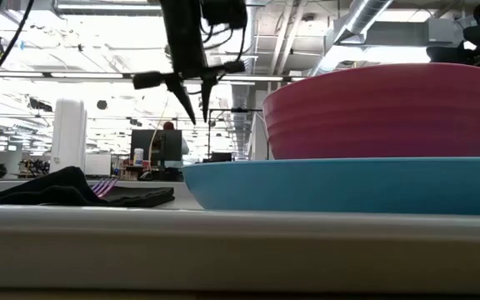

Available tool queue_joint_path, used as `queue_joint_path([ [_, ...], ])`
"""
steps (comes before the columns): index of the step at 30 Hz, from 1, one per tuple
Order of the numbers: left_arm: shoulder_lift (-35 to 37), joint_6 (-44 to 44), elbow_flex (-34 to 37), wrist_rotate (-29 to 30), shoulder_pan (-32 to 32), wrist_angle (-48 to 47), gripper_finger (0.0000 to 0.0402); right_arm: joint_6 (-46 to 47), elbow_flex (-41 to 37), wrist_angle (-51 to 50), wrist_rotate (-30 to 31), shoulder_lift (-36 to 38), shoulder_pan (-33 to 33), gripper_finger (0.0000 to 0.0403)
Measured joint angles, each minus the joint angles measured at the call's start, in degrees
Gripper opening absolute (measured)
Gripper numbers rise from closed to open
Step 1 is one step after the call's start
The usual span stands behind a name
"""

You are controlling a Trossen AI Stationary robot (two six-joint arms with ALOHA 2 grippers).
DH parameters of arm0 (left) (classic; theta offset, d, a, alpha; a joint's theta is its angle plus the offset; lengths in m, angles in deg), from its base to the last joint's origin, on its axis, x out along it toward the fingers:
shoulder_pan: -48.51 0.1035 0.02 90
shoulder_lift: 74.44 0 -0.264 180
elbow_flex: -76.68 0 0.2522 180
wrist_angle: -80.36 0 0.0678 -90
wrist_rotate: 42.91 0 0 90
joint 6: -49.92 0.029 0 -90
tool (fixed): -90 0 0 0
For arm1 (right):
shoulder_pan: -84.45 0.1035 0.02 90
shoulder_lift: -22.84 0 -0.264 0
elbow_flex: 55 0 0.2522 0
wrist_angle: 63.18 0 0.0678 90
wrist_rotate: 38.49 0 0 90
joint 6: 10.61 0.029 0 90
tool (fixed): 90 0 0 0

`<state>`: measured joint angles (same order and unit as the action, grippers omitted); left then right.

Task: Set up tray
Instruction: Put the blue spoon on the black table napkin to the right of the fork

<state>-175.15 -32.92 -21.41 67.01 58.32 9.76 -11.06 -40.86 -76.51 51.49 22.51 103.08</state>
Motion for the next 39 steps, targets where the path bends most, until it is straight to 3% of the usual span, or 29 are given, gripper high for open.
queue_joint_path([
  [6,-0.4,3.73,-0.01,-1.7,9.73,6.07,0.0071,0.0,-0.01,0.0,0.02,0.0,-0.01,0.0188],
  [12,-3.16,11.71,0.0,-3.08,12.62,18.5,0.0077,0.0,-0.02,0.02,0.0,-0.02,-0.02,0.0188],
  [21,-10.68,9.48,0.11,-13.81,14.38,11.96,0.0118,0.0,-0.01,0.0,0.02,-0.63,0.0,0.0188],
  [31,-13.71,8.02,0.09,-12.21,13.12,11.98,0.0122,0.0,-0.02,0.0,0.02,-0.79,0.0,0.0188],
  [39,-16.64,7.56,0.07,-15.06,13.43,13.49,0.0122,0.0,0.0,0.02,0.02,-0.79,0.0,0.0188],
])
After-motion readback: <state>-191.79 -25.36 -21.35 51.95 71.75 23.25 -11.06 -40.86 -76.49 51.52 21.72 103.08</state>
